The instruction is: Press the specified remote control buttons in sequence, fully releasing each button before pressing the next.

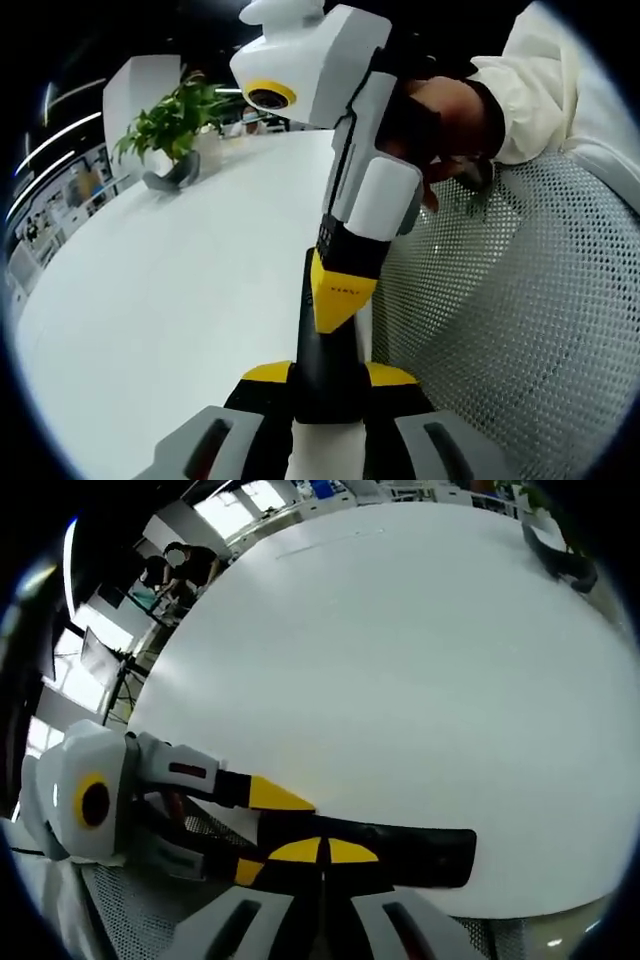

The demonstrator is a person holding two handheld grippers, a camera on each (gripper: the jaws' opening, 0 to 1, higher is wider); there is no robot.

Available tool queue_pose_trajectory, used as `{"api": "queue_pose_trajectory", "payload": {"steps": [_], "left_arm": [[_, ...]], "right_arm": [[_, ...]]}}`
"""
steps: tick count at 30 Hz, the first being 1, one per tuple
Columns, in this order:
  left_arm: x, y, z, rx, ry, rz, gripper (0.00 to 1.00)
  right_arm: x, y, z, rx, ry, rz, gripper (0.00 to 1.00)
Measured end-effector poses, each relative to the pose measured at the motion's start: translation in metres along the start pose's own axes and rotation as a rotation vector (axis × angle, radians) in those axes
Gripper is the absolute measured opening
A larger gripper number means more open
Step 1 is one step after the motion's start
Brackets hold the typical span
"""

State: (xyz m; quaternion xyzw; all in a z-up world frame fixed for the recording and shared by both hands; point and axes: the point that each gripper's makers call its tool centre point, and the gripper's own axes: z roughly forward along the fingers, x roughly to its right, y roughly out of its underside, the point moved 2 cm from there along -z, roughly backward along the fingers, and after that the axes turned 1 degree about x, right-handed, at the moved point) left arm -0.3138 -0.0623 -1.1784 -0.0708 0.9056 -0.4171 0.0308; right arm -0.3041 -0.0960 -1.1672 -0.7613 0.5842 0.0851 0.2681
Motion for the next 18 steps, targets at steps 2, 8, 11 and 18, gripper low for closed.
{"api": "queue_pose_trajectory", "payload": {"steps": [2, 8, 11, 18], "left_arm": [[0.0, 0.0, 0.0, -0.001, -0.001, 0.0, 0.25], [0.001, 0.0, 0.0, 0.003, -0.005, -0.005, 0.25], [0.001, 0.0, 0.0, 0.001, -0.013, -0.012, 0.25], [0.001, -0.001, 0.002, -0.005, -0.039, -0.035, 0.26]], "right_arm": [[-0.001, 0.0, -0.001, -0.001, 0.004, -0.003, 0.0], [-0.007, -0.02, -0.02, 0.152, -0.003, -0.059, 0.0], [0.001, -0.033, -0.043, 0.264, 0.106, -0.142, 0.0], [0.006, -0.049, -0.108, 0.56, 0.247, -0.276, 0.0]]}}
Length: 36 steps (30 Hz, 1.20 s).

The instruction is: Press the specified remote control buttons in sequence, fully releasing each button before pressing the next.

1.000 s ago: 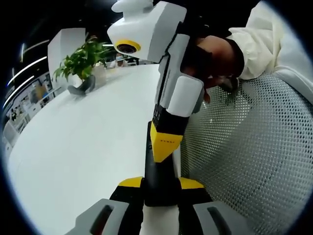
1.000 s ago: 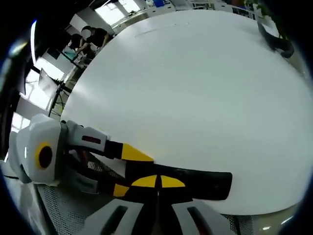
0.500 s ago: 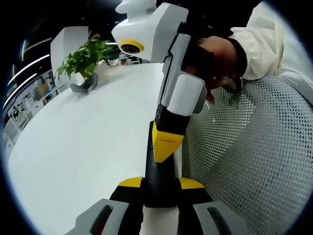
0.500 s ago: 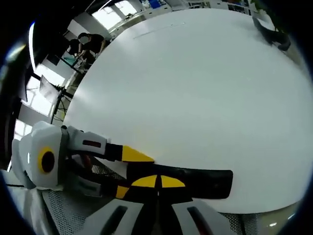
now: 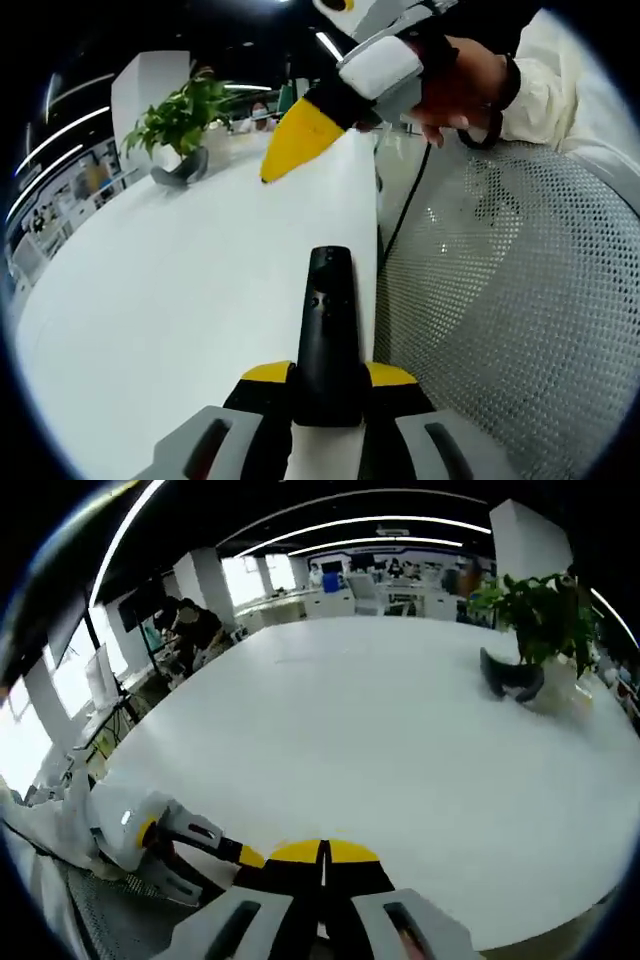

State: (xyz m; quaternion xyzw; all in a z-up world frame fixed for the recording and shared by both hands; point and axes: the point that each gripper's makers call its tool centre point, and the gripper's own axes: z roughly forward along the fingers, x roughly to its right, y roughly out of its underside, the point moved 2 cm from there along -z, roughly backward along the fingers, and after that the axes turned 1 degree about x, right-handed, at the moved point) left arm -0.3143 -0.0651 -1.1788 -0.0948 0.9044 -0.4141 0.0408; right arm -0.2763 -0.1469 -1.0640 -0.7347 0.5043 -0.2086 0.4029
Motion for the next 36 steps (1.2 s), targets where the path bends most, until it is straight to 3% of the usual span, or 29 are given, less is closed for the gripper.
{"api": "queue_pose_trajectory", "payload": {"steps": [2, 4, 9, 13, 15, 17, 19, 23, 31, 36], "left_arm": [[0.0, 0.0, 0.0, 0.001, -0.006, -0.01, 0.26], [0.0, 0.0, 0.0, 0.006, -0.018, -0.018, 0.25], [0.0, 0.001, 0.0, 0.007, -0.044, -0.038, 0.25], [0.0, 0.001, 0.0, 0.003, -0.056, -0.048, 0.25], [0.0, 0.001, 0.0, 0.0, -0.056, -0.048, 0.25], [0.0, 0.001, 0.0, -0.002, -0.055, -0.047, 0.25], [-0.001, 0.001, 0.001, -0.006, -0.053, -0.046, 0.25], [0.0, 0.001, 0.0, -0.018, -0.056, -0.046, 0.25], [-0.001, 0.001, -0.001, -0.006, -0.047, -0.037, 0.25], [0.0, 0.001, -0.001, -0.02, -0.046, -0.03, 0.24]], "right_arm": [[-0.003, -0.009, -0.009, 0.089, -0.033, -0.024, 0.06], [0.001, -0.018, -0.018, 0.181, -0.028, -0.025, 0.26], [0.022, -0.02, -0.025, 0.218, 0.058, -0.028, 0.41], [0.043, -0.026, -0.03, 0.314, 0.132, 0.029, 0.59], [0.047, -0.027, -0.029, 0.323, 0.136, 0.045, 0.72], [0.051, -0.029, -0.029, 0.343, 0.142, 0.054, 0.79], [0.049, -0.03, -0.026, 0.356, 0.142, 0.051, 0.81], [0.046, -0.027, -0.021, 0.321, 0.182, -0.068, 0.83], [0.05, -0.025, -0.019, 0.297, 0.189, -0.05, 0.84], [0.045, -0.021, -0.014, 0.26, 0.183, -0.086, 0.82]]}}
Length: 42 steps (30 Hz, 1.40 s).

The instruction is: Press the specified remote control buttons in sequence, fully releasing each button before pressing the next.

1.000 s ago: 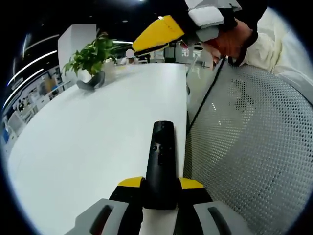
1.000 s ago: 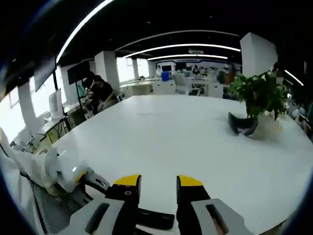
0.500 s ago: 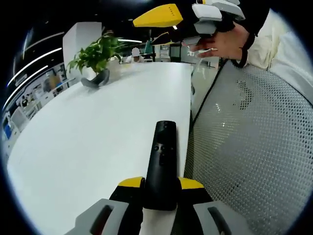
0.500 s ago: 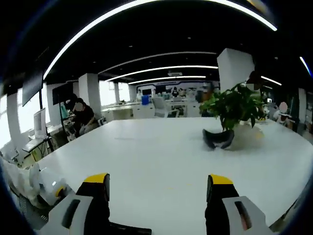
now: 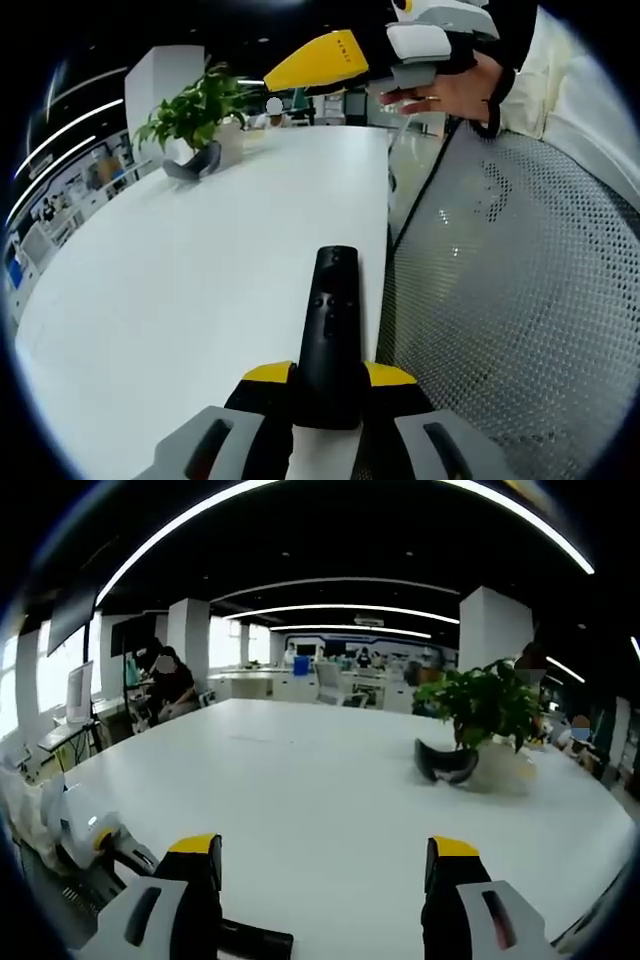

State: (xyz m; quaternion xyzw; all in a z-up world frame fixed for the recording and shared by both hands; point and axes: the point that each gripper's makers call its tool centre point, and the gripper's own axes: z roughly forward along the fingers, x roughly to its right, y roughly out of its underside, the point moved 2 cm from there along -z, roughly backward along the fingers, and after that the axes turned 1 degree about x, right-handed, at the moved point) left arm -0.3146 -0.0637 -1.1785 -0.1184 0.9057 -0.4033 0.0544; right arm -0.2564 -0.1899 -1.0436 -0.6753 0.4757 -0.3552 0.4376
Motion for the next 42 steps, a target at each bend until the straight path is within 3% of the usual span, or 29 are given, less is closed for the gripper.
{"api": "queue_pose_trajectory", "payload": {"steps": [7, 12, 25, 30, 42], "left_arm": [[-0.005, 0.001, -0.002, -0.023, -0.01, 0.067, 0.24], [-0.015, 0.006, -0.009, -0.045, -0.01, 0.017, 0.24], [-0.031, 0.003, -0.005, -0.112, 0.022, 0.036, 0.24], [-0.046, 0.0, -0.004, -0.149, 0.007, 0.114, 0.24], [-0.081, -0.007, 0.004, -0.206, -0.006, 0.183, 0.24]], "right_arm": [[0.001, -0.001, -0.001, 0.007, -0.003, 0.014, 0.81], [-0.002, 0.0, 0.0, 0.003, -0.014, 0.0, 0.8], [-0.001, -0.002, -0.001, 0.014, -0.021, 0.014, 0.79], [-0.001, -0.003, -0.001, 0.021, -0.022, 0.02, 0.8], [-0.001, -0.001, 0.0, 0.009, -0.029, 0.025, 0.79]]}}
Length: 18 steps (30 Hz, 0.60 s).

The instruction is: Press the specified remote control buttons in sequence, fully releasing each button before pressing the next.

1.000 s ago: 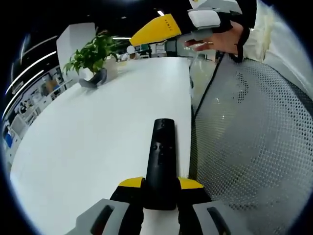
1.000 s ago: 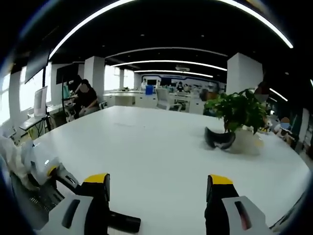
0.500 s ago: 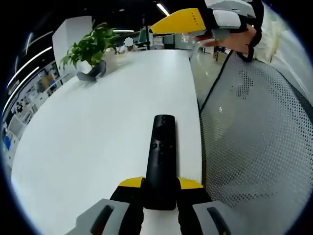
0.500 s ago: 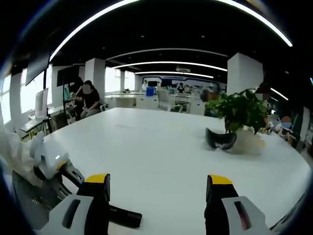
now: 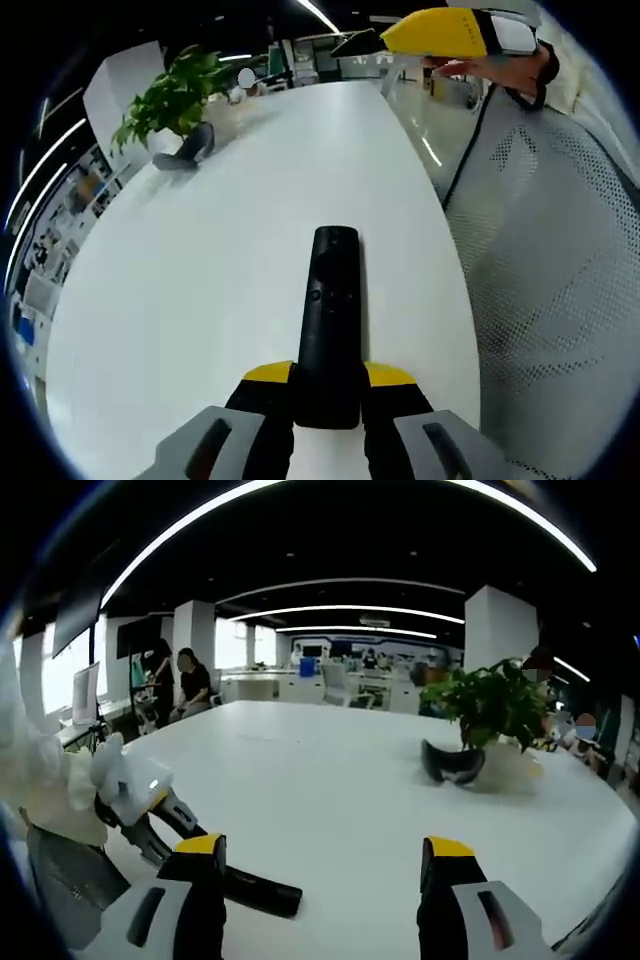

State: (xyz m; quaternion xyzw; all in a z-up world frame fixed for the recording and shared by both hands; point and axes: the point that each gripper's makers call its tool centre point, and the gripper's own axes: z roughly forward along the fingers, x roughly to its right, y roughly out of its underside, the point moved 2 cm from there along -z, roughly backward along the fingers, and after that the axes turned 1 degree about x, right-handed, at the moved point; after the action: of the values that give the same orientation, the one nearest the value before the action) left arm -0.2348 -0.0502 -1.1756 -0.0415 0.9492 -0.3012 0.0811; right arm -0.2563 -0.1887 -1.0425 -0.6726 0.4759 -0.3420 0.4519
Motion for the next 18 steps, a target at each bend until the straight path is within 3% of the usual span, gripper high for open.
{"api": "queue_pose_trajectory", "payload": {"steps": [6, 18], "left_arm": [[-0.017, 0.002, 0.001, -0.005, 0.0, -0.022, 0.24], [-0.057, 0.006, 0.001, -0.043, -0.007, 0.029, 0.24]], "right_arm": [[0.0, 0.001, 0.0, -0.003, 0.0, 0.004, 0.78], [-0.002, 0.004, 0.001, -0.025, -0.007, -0.011, 0.79]]}}
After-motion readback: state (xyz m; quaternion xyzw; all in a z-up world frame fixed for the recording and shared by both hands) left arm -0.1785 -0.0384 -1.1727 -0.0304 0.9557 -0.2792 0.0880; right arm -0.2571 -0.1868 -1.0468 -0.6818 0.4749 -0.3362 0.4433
